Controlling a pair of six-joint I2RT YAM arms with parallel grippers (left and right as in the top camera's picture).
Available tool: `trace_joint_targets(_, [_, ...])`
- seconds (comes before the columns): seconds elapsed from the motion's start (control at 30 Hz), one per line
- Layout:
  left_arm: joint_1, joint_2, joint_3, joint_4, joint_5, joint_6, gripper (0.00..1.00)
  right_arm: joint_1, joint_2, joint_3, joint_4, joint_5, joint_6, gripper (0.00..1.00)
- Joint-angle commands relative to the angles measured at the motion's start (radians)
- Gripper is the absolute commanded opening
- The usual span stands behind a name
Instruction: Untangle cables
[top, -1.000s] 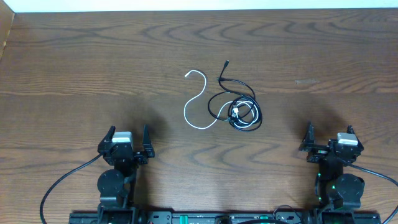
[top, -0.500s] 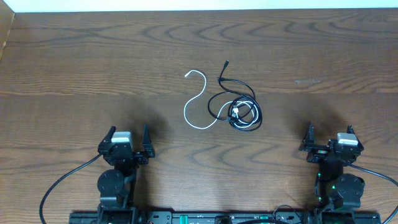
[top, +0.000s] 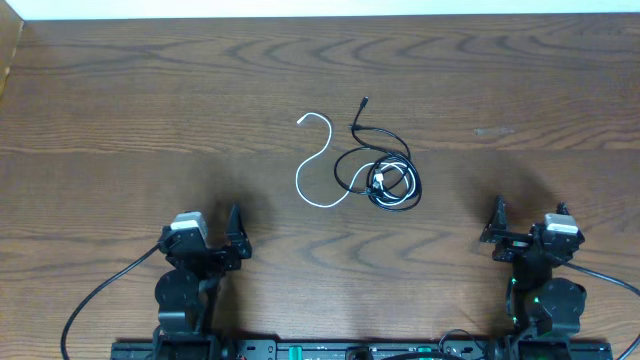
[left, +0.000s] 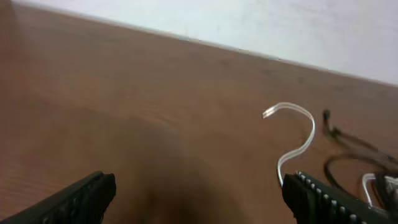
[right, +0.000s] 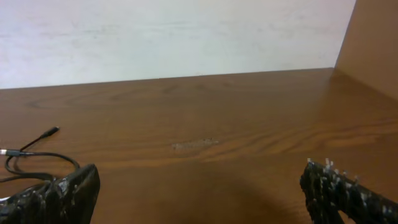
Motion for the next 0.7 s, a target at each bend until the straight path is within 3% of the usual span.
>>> trace_joint_targets(0.0, [0.005, 0.03, 0.073, -0.084, 0.018, -0.027, 0.92, -0.003, 0.04, 0.064, -0.07, 0.003, 0.029, 0.99])
trace_joint_targets(0.2, [0.005, 0.225, 0.217, -0.158, 0.023, -0.027, 0.91, -0.003, 0.207, 0.186, -0.153, 0.0, 0.028, 0.99])
trace_joint_targets(0.37, [0.005, 0.46, 0.358, -0.189, 0.121, -0.027, 0.92, -0.003, 0.407, 0.289, -0.188, -0.039, 0.028, 0.99])
trace_joint_targets(0.67, [0.005, 0.836, 0.668, -0.547, 0.124, -0.027, 0.91, -0.003, 0.771, 0.558, -0.383, -0.054, 0.026, 0.99])
